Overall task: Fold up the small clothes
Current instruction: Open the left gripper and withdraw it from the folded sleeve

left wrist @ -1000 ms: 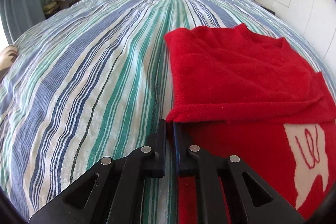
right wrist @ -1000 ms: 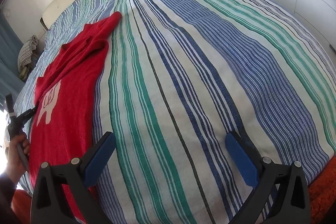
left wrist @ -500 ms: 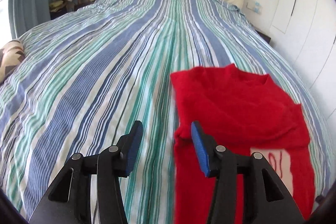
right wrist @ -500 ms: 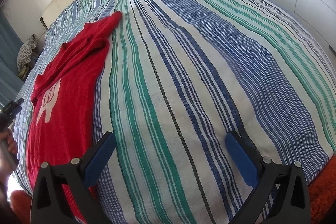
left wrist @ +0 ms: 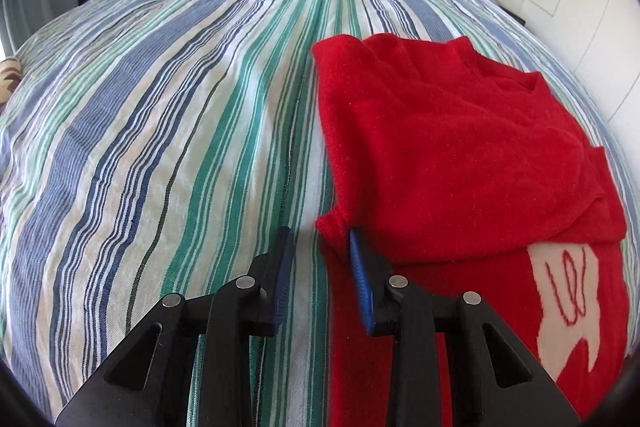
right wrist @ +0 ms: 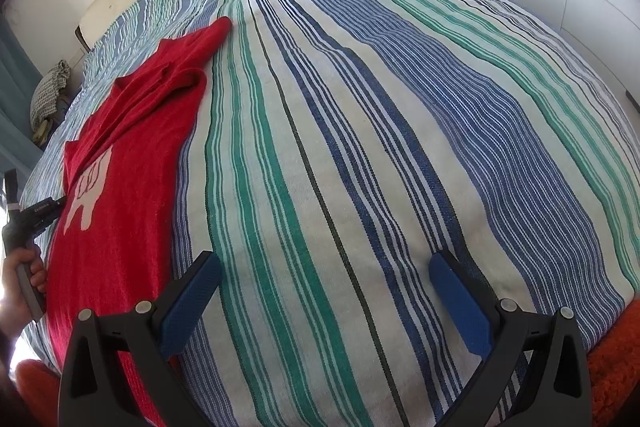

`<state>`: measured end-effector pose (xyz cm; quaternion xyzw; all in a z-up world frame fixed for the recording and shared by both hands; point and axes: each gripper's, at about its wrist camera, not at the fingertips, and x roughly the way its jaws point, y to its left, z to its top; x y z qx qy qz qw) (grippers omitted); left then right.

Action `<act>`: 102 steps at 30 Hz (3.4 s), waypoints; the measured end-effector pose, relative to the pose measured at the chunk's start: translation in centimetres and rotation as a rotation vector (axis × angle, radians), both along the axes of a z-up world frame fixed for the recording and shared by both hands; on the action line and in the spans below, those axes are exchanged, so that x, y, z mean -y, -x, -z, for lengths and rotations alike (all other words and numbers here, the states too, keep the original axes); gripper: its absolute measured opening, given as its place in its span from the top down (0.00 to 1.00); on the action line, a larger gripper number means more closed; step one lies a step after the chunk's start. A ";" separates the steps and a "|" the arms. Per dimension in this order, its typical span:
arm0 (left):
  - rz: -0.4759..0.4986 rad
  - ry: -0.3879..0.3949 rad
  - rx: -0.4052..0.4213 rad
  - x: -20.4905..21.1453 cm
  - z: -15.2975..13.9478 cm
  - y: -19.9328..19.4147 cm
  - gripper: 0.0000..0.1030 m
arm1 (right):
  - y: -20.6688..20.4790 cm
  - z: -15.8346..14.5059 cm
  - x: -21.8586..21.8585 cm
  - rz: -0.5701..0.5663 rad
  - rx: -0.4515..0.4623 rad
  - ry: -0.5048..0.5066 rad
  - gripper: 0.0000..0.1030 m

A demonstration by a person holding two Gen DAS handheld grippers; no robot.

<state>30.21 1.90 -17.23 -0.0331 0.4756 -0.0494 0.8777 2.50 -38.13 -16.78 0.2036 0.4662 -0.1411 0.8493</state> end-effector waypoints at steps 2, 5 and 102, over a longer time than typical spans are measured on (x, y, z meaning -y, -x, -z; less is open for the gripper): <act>-0.008 0.025 -0.002 -0.4 0.0 0.3 0.70 | 0.1 0.0 0.0 0.000 0.003 -0.004 0.00; -0.032 0.110 -0.029 -1.8 0.1 0.7 0.70 | 0.4 0.0 0.3 0.007 0.017 -0.027 0.00; -0.164 0.027 -0.027 -7.0 -0.1 16.8 0.06 | 0.4 0.7 -2.0 -0.045 0.003 0.157 0.00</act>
